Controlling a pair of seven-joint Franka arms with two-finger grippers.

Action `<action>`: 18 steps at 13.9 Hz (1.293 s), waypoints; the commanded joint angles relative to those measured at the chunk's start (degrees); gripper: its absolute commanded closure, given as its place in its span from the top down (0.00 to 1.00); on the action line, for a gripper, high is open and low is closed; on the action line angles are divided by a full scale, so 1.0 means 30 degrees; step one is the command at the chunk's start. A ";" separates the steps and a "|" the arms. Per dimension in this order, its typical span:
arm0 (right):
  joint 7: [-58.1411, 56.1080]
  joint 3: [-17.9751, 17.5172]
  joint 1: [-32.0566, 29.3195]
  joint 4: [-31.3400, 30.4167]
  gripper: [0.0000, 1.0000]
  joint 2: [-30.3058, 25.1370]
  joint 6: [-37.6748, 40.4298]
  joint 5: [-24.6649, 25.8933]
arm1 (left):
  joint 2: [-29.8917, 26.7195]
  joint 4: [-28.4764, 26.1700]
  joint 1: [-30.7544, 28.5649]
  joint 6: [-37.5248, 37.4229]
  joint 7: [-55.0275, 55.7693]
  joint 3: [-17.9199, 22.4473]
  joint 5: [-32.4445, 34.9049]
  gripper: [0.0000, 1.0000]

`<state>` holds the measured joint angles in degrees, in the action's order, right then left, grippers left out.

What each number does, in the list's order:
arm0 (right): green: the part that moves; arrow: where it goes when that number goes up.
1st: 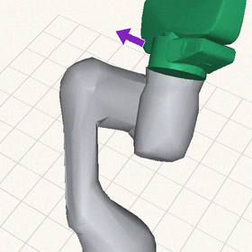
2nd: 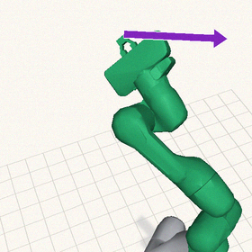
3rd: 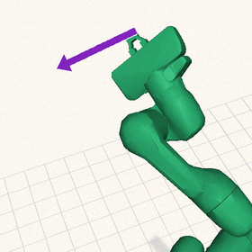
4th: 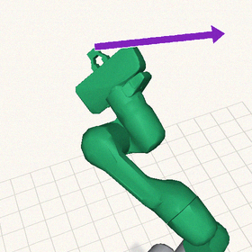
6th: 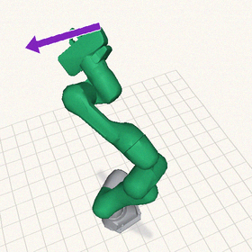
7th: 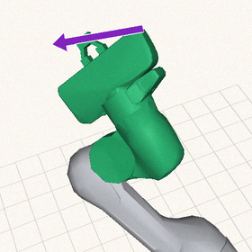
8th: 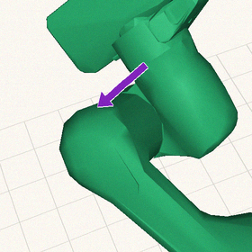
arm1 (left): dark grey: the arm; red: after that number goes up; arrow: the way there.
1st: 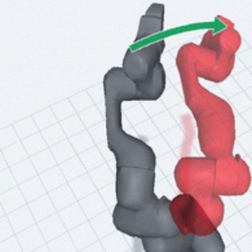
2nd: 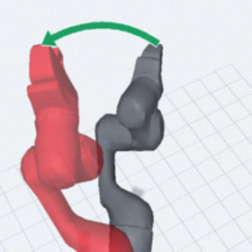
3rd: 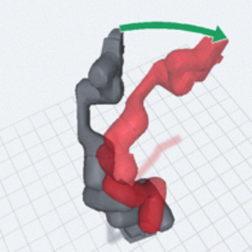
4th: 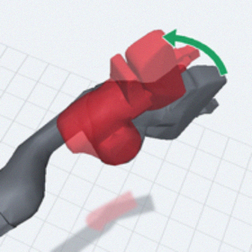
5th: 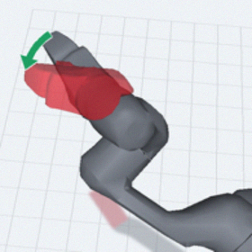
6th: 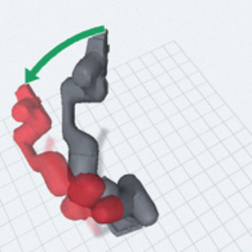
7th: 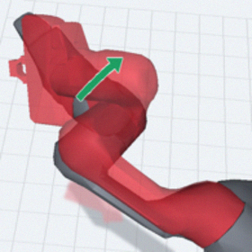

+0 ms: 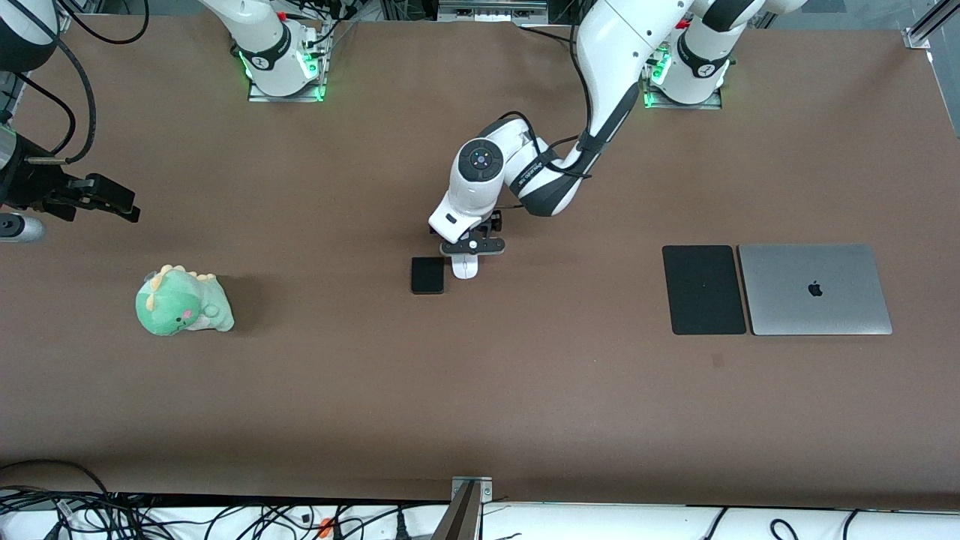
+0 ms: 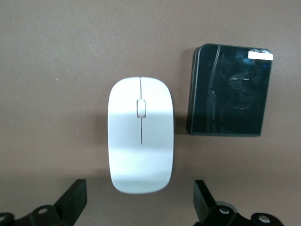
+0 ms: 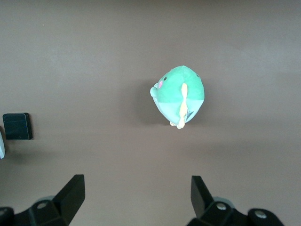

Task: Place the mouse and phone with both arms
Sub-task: 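Reach the left gripper down to the white mouse and grasp it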

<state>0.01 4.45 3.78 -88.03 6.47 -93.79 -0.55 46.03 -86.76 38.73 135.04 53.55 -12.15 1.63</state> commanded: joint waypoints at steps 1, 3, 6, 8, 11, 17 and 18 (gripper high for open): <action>-0.0063 -0.0252 -0.0294 0.0487 1.00 0.0129 0.0413 0.0036 | 0.0885 0.1001 0.0418 0.0045 0.0313 0.0300 0.0687 1.00; -0.0092 -0.0252 -0.0294 0.0487 1.00 0.0129 0.0413 0.0036 | 0.0973 0.1175 0.0418 0.0045 0.0313 0.0301 0.0687 1.00; -0.0063 -0.0223 -0.0294 0.0487 1.00 0.0129 0.0413 0.0036 | 0.1704 0.2024 0.0418 0.0045 0.0924 0.0330 0.0687 1.00; -0.0121 -0.0223 -0.0294 0.0487 1.00 0.0129 0.0413 0.0036 | 0.1823 0.2348 0.0419 0.0016 0.1046 0.0330 0.0717 0.94; -0.0121 -0.0223 -0.0294 0.0487 1.00 0.0129 0.0413 0.0007 | 0.1794 0.2319 0.0418 0.0016 0.0841 0.0359 0.0891 0.70; -0.0092 -0.0223 -0.0294 0.0487 1.00 0.0129 0.0413 0.0007 | 0.1591 0.2348 0.0127 -0.0101 0.0724 0.0389 0.1654 0.16; -0.0121 -0.0223 -0.0294 0.0487 1.00 0.0129 0.0413 0.0036 | 0.1357 0.2319 -0.0165 -0.0218 0.0201 0.0418 0.1625 0.13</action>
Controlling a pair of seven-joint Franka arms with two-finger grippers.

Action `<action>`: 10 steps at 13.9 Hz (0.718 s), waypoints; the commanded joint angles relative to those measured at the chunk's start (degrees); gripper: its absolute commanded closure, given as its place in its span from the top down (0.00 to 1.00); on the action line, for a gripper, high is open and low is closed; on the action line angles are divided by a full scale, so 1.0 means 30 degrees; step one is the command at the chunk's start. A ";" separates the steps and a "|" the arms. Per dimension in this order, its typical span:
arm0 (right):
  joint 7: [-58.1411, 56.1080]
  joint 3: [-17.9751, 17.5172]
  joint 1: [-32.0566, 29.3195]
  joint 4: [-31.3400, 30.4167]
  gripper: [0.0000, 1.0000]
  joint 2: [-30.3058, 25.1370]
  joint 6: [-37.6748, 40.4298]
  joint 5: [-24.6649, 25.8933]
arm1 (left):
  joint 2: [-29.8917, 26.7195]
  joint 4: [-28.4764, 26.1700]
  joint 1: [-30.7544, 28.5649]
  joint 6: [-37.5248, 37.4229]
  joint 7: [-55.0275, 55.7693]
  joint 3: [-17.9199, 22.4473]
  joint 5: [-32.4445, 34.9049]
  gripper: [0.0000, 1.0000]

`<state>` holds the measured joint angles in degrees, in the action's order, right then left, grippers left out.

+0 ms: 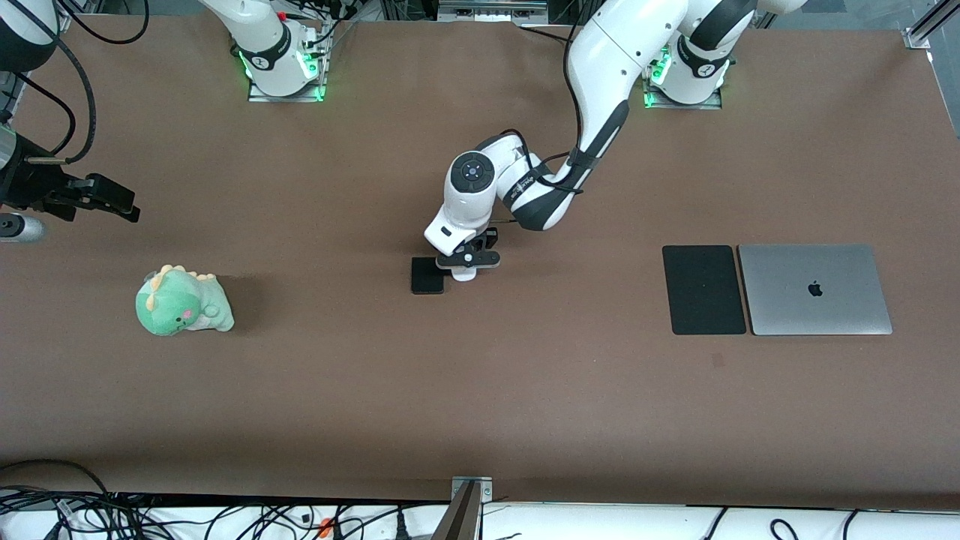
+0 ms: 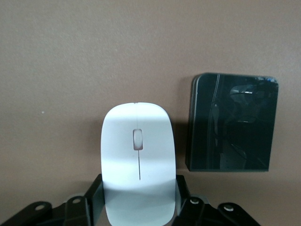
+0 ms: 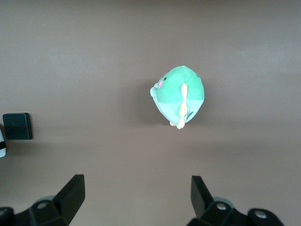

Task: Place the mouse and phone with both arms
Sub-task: 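Reach the left gripper down to the white mouse and grasp it, then carry the mouse with the left gripper while the right gripper reaches out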

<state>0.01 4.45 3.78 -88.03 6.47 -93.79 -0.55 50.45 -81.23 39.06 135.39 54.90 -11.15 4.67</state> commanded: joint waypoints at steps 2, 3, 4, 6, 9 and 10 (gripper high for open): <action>-0.0121 -0.0224 -0.0293 0.0486 1.00 0.0128 0.0413 0.0036 | -0.1109 0.0097 -0.1471 -0.1060 -0.1536 -0.0063 0.0610 0.02; -0.0121 -0.0224 -0.0293 0.0486 1.00 0.0128 0.0413 0.0007 | -0.1608 0.0095 -0.1940 -0.2226 -0.2180 -0.0122 0.0610 0.00; -0.0092 -0.0224 -0.0293 0.0486 1.00 0.0128 0.0413 0.0007 | -0.2164 0.0037 -0.2380 -0.3311 -0.3201 -0.0123 0.0581 0.00; 0.0025 -0.0253 -0.0293 0.0486 1.00 0.0128 0.0413 0.0036 | -0.3569 -0.0691 -0.3871 -0.5131 -0.5426 -0.0181 0.0522 0.00; -0.0061 -0.0282 -0.0264 0.0427 1.00 0.0215 0.0384 0.0094 | -0.6175 -0.3704 -0.6711 -0.5314 -0.9790 -0.0561 0.0346 0.00; 0.0111 -0.0282 -0.0263 0.0312 1.00 0.0245 0.0413 0.0066 | -0.6850 -0.4613 -0.7590 -0.5314 -1.1050 -0.0620 0.0346 0.00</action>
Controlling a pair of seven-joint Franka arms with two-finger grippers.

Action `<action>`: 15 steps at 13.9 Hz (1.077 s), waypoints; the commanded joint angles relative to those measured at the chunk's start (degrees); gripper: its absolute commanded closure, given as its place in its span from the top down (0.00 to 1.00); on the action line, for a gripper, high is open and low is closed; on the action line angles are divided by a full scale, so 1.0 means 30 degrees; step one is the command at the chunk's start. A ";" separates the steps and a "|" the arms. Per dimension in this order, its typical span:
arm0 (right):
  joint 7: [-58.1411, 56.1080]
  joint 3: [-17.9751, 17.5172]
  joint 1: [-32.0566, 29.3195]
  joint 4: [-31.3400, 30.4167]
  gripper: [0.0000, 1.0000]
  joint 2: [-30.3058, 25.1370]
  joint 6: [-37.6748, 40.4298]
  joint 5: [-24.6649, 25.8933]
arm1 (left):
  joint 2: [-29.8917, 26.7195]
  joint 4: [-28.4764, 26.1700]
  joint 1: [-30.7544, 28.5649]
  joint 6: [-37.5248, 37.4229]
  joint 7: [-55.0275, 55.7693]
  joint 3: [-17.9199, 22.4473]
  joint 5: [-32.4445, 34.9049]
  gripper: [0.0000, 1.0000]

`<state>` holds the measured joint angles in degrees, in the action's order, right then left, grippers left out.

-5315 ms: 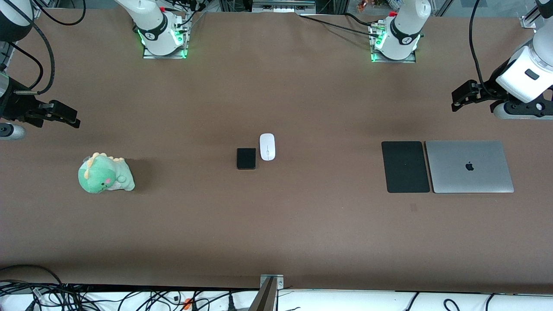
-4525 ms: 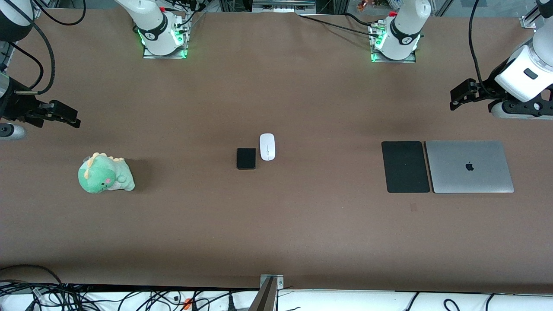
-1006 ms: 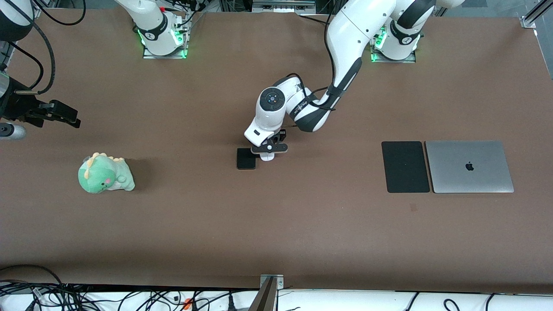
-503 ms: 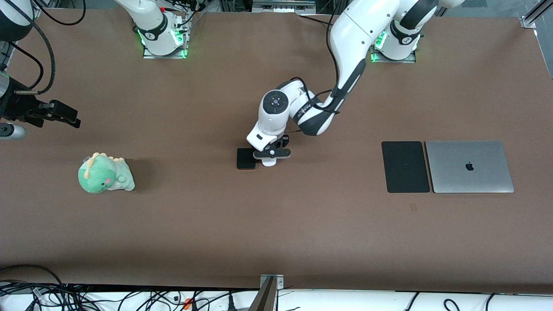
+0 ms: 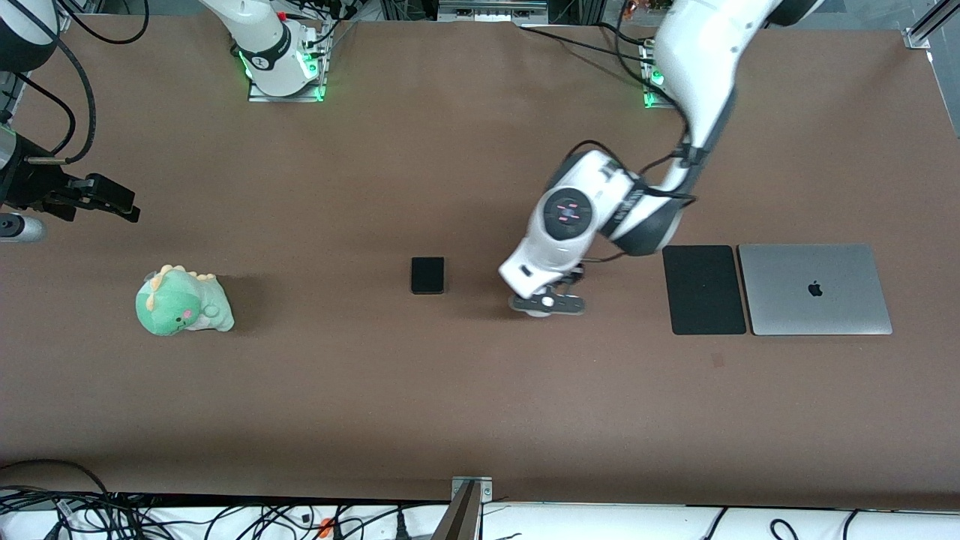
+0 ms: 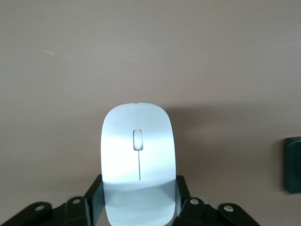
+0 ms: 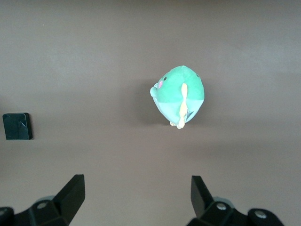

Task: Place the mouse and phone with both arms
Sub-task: 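Carry the mouse with the left gripper while the right gripper reaches out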

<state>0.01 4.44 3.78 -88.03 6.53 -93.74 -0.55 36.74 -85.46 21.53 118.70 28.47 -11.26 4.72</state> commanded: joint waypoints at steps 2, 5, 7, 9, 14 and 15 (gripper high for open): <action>0.0142 -0.0307 -0.0146 0.0282 1.00 0.0315 0.0395 0.0065 | -0.3250 -0.4993 -0.3942 0.0277 -0.4962 -0.0612 0.0332 0.00; 0.0637 -0.0307 0.0759 0.0106 1.00 0.0431 0.0366 -0.0022 | -0.3663 -0.6811 -0.6815 0.0365 -0.7901 -0.0583 0.0536 0.00; 0.2185 -0.0307 0.1577 0.0106 1.00 0.0811 0.0105 -0.0081 | -0.3694 -0.7575 -0.8486 0.0482 -0.9130 -0.0554 0.0596 0.00; 0.3417 -0.0307 0.2545 0.0106 1.00 0.1308 -0.0451 -0.0342 | -0.3693 -0.9006 -0.9835 0.1733 -0.9371 -0.0583 0.0596 0.00; 0.8189 -0.0307 0.5854 0.0106 1.00 0.3502 -0.2734 -0.0638 | -0.3050 -1.0832 -1.0780 0.5608 -0.9372 -0.0554 0.0596 0.00; 0.8750 -0.0307 0.6440 0.0106 1.00 0.4088 -0.3493 -0.0638 | -0.3049 -1.0831 -1.0751 0.5609 -0.9372 -0.0554 0.0596 0.00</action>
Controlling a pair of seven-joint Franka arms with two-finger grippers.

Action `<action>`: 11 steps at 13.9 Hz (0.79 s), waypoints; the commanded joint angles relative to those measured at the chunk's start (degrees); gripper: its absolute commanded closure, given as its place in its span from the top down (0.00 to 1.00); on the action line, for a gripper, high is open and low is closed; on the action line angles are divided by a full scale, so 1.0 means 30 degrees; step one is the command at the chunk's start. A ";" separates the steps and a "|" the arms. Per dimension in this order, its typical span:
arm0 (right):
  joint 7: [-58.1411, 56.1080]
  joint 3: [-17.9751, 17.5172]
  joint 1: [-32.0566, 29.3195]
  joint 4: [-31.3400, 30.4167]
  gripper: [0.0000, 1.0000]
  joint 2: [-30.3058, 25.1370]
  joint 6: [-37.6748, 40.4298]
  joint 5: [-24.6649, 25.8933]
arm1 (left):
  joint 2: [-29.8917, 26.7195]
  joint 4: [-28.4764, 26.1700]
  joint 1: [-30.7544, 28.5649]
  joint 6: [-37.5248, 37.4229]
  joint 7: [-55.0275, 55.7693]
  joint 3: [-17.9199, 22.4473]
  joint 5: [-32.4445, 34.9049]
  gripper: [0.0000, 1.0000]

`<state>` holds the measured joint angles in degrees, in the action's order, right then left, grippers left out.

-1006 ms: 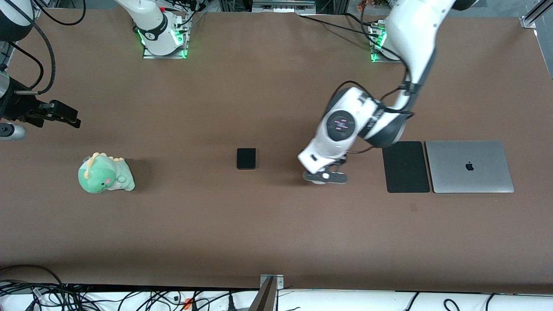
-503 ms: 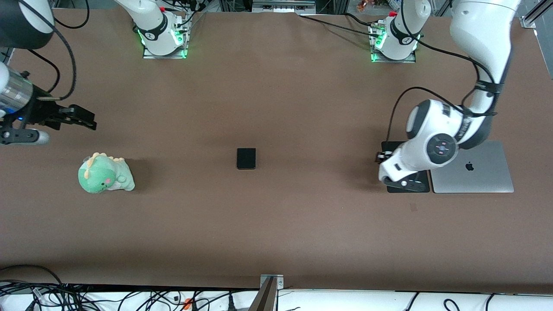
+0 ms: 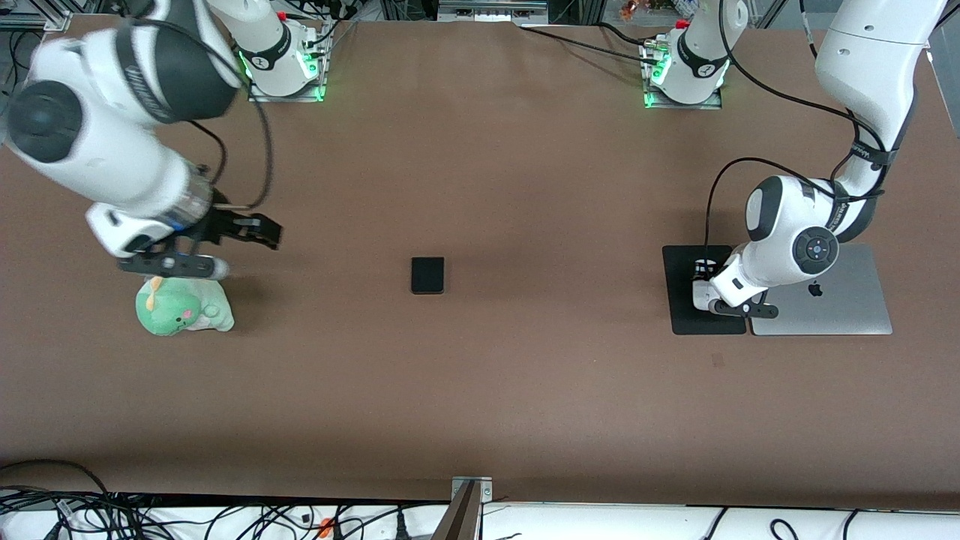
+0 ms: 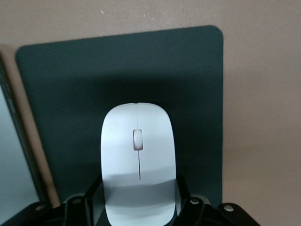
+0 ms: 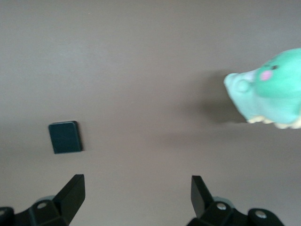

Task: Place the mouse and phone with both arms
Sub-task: 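Lower the mouse onto the pad while the right gripper grasps the phone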

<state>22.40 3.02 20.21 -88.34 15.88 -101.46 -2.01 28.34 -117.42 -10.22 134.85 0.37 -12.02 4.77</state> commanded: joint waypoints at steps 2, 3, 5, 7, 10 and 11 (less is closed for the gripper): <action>0.1938 0.0165 0.1728 0.0209 1.00 0.2287 -0.2442 -0.0179 | -0.0160 -0.0149 -0.0166 0.0225 -0.0036 -0.0300 0.0578 0.00; 0.2026 0.0165 0.2253 0.0209 1.00 0.3048 -0.3290 -0.0179 | -0.0102 -0.0149 -0.0166 0.0225 -0.0065 -0.0300 0.0578 0.51; 0.3542 0.0165 0.3074 -0.0169 1.00 0.4106 -0.5251 -0.0179 | -0.0159 -0.0061 -0.0224 0.0167 -0.0066 -0.0329 0.0578 1.00; 0.3931 0.0194 0.3808 -0.1337 1.00 0.4519 -0.7854 -0.0121 | -0.0596 0.0347 -0.0254 -0.0067 -0.0066 -0.0330 0.0578 1.00; 0.3931 0.0194 0.4657 -0.2396 1.00 0.5338 -1.0383 -0.0091 | -0.2176 0.1514 -0.0371 -0.2136 -0.0037 -0.0417 0.0520 1.00; 0.3960 0.0194 0.4951 -0.2427 1.00 0.5718 -1.0794 -0.0120 | -0.2268 0.2768 -0.0342 -0.3511 -0.0036 -0.0388 0.0461 1.00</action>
<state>33.62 2.99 33.11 -94.23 32.46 -131.12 -2.02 24.76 -113.31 -10.48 131.28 0.37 -12.40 4.77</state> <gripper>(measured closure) 0.000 0.000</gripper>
